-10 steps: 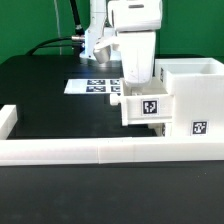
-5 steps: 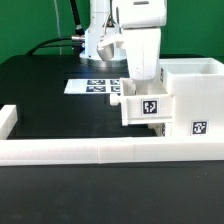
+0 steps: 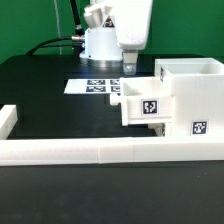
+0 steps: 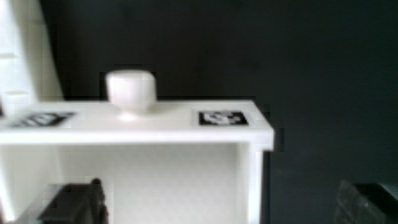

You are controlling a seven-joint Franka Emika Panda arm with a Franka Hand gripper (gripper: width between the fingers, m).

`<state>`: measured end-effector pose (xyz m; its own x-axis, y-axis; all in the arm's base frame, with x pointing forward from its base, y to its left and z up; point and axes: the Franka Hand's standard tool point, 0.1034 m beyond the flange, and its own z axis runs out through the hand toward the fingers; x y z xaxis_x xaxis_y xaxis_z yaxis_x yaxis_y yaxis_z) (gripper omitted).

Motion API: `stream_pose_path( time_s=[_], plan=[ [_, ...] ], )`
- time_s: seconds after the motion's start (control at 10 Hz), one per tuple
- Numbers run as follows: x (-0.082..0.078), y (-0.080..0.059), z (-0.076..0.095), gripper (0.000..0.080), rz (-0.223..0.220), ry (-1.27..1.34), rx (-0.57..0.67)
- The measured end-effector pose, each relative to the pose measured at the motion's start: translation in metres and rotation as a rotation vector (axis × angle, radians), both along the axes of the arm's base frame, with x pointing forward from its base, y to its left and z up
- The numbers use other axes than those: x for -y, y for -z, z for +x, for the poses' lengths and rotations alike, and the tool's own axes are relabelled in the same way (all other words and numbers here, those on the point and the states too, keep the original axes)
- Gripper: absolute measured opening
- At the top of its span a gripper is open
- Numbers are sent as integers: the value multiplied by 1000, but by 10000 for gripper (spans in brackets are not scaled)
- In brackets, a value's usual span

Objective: Assemble drawer

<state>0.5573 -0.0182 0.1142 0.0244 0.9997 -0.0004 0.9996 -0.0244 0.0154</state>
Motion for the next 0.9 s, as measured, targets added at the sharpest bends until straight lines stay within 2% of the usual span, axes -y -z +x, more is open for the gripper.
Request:
stream_pose_path(
  time_s=[0.2,0.3,0.4,0.6,0.8,0.9],
  plan=[
    [25,10,0,649,20,-16,-10],
    [30,18,-1,649,34,-23,-18],
    [37,25,0,649,69,-29,-25],
    [50,37,11,649,182,-14,-33],
    [51,50,20,649,249,-1,-51],
    [42,55,25,649,259,0,-50]
  ],
)
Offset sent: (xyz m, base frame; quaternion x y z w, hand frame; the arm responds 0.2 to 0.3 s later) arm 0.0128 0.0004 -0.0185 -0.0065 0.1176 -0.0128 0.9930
